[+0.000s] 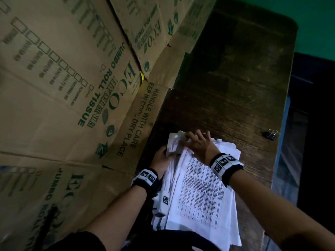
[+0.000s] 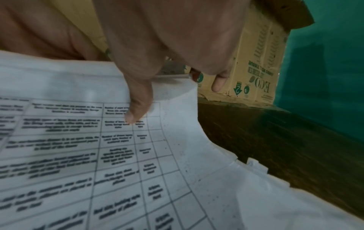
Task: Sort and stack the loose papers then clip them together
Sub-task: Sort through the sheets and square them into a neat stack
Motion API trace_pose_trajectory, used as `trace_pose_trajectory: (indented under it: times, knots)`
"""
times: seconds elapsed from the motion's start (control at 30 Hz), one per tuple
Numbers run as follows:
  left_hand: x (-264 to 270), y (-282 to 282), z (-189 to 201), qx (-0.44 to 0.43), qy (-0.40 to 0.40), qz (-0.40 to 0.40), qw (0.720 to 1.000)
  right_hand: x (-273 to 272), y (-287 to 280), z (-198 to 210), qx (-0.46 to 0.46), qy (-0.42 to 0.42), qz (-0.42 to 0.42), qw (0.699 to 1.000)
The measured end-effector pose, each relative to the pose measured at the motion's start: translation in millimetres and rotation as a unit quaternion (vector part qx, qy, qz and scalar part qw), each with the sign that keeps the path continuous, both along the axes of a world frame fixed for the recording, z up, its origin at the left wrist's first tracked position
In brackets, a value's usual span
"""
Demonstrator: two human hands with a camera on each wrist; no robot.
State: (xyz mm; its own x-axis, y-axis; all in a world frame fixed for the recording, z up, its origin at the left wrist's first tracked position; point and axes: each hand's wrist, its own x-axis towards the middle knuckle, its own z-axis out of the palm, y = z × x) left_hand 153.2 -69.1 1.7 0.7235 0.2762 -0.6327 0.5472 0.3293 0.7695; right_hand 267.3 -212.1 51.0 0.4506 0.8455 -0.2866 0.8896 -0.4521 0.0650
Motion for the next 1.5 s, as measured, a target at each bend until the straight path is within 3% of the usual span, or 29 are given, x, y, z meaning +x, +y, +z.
trace_pose_trajectory:
  times: [0.1, 0.2, 0.33, 0.43, 0.57, 0.73, 0.87, 1.0, 1.1, 1.2, 1.27, 1.37, 1.4, 1.43, 1.47, 1.5]
  knots:
    - [-2, -3, 1, -0.014, 0.002, 0.018, 1.000, 0, 3, 2, 0.001, 0.018, -0.042, 0.999]
    - [-6, -4, -1, -0.027, 0.021, -0.020, 0.999, 0, 1, 6, -0.003, 0.008, -0.039, 0.999]
    - [-10, -2, 1, -0.010, 0.079, -0.072, 0.994, -3, -16, 3, 0.083, 0.002, -0.009, 0.996]
    - [-15, -2, 6, -0.012, 0.071, -0.113, 0.991, -11, -30, 9, 0.116, -0.010, -0.030, 0.993]
    - [-26, -13, 8, 0.072, 0.052, -0.164, 0.982, -17, -45, 15, 0.112, -0.027, -0.010, 0.993]
    - [-37, -21, 30, 0.115, 0.060, -0.078, 0.988, -23, -40, 33, 0.031, -0.066, 0.066, 0.995]
    - [-50, -7, 81, 0.154, 0.009, 0.028, 0.988, -29, -26, 42, -0.079, -0.061, 0.052, 0.994]
    - [-62, 39, 128, 0.240, -0.029, 0.084, 0.967, -38, -6, 32, -0.132, 0.030, -0.004, 0.991]
    - [-77, 74, 170, 0.299, -0.120, 0.101, 0.941, -47, 15, 26, -0.183, -0.016, -0.005, 0.983]
    - [-94, 95, 208, 0.301, -0.166, 0.143, 0.928, -45, 38, 30, -0.230, -0.030, -0.013, 0.973]
    - [-101, 102, 221, 0.289, -0.207, 0.156, 0.922, -41, 48, 29, -0.193, -0.043, -0.043, 0.979]
    - [-105, 105, 224, 0.272, -0.226, 0.191, 0.916, -36, 43, 17, -0.045, -0.021, -0.103, 0.993]
    - [-106, 107, 220, 0.257, -0.229, 0.198, 0.918, -32, 35, 10, 0.023, 0.006, -0.151, 0.988]
    - [-107, 109, 215, 0.236, -0.231, 0.199, 0.923, -28, 25, 7, 0.124, 0.065, -0.224, 0.964]
    - [-108, 109, 209, 0.215, -0.226, 0.197, 0.929, -27, 13, 13, 0.250, 0.168, -0.306, 0.903]
    - [-107, 108, 202, 0.191, -0.219, 0.190, 0.938, -27, -2, 24, 0.391, 0.302, -0.361, 0.791]
